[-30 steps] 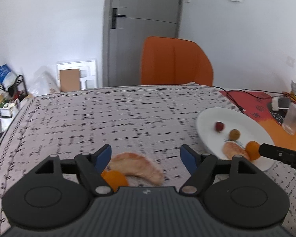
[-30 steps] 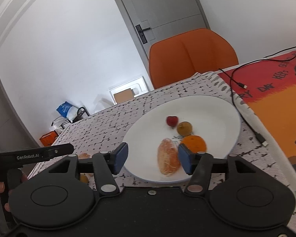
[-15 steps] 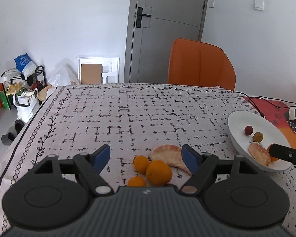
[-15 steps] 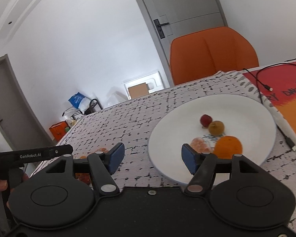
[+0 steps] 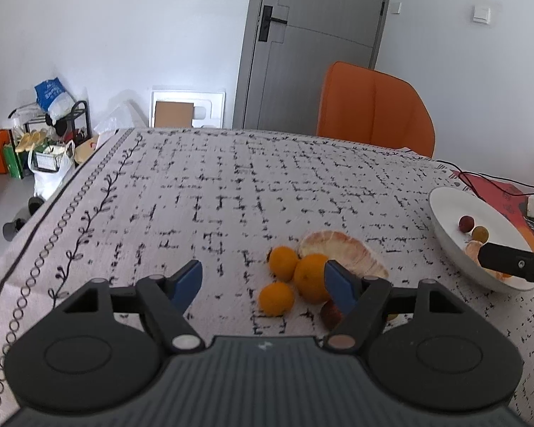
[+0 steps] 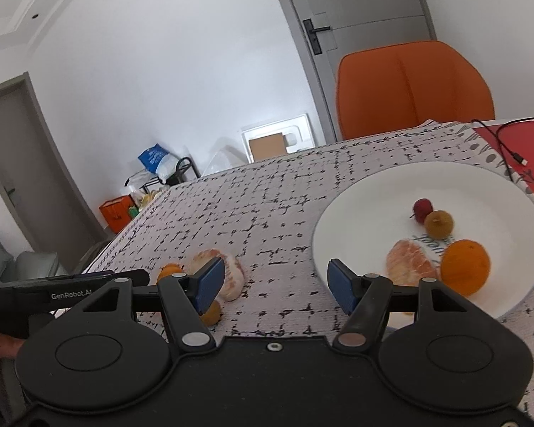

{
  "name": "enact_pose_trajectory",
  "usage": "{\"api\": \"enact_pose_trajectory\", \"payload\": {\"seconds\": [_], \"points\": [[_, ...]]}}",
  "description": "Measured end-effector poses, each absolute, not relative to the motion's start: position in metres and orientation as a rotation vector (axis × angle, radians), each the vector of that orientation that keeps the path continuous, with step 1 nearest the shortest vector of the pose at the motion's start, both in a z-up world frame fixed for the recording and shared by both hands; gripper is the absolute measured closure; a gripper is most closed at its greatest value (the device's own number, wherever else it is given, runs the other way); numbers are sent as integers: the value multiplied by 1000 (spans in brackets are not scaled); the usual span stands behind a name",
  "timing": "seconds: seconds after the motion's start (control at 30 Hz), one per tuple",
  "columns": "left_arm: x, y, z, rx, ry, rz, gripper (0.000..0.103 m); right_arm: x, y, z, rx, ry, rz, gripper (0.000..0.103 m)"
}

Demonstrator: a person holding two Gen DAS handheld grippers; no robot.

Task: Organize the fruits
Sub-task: 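Move both open grippers back to the fruit pile, then close the left gripper on a small tangerine while the right gripper grasps a small brown fruit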

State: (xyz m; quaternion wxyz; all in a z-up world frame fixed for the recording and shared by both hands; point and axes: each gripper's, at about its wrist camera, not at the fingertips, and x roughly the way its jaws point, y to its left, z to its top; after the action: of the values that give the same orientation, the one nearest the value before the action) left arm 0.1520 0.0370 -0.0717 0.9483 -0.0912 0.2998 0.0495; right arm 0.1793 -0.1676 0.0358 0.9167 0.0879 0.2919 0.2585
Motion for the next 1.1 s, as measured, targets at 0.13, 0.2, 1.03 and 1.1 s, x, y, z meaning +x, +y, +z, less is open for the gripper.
{"api": "enact_pose_trajectory", "payload": {"seconds": [0.13,0.2,1.03,1.1], "points": [[152,40,-79,-202,619,96,39,180,-158,33,158,615,540,39],[153,42,-82,-212,627,89,46,181,-154,33,152,620,544,39],[147,54,-87,-235,624,72,81,188,-99,10,103,698,643,39],[145,57,-86,-235,621,78,81,189,-94,8,99,704,655,39]]}}
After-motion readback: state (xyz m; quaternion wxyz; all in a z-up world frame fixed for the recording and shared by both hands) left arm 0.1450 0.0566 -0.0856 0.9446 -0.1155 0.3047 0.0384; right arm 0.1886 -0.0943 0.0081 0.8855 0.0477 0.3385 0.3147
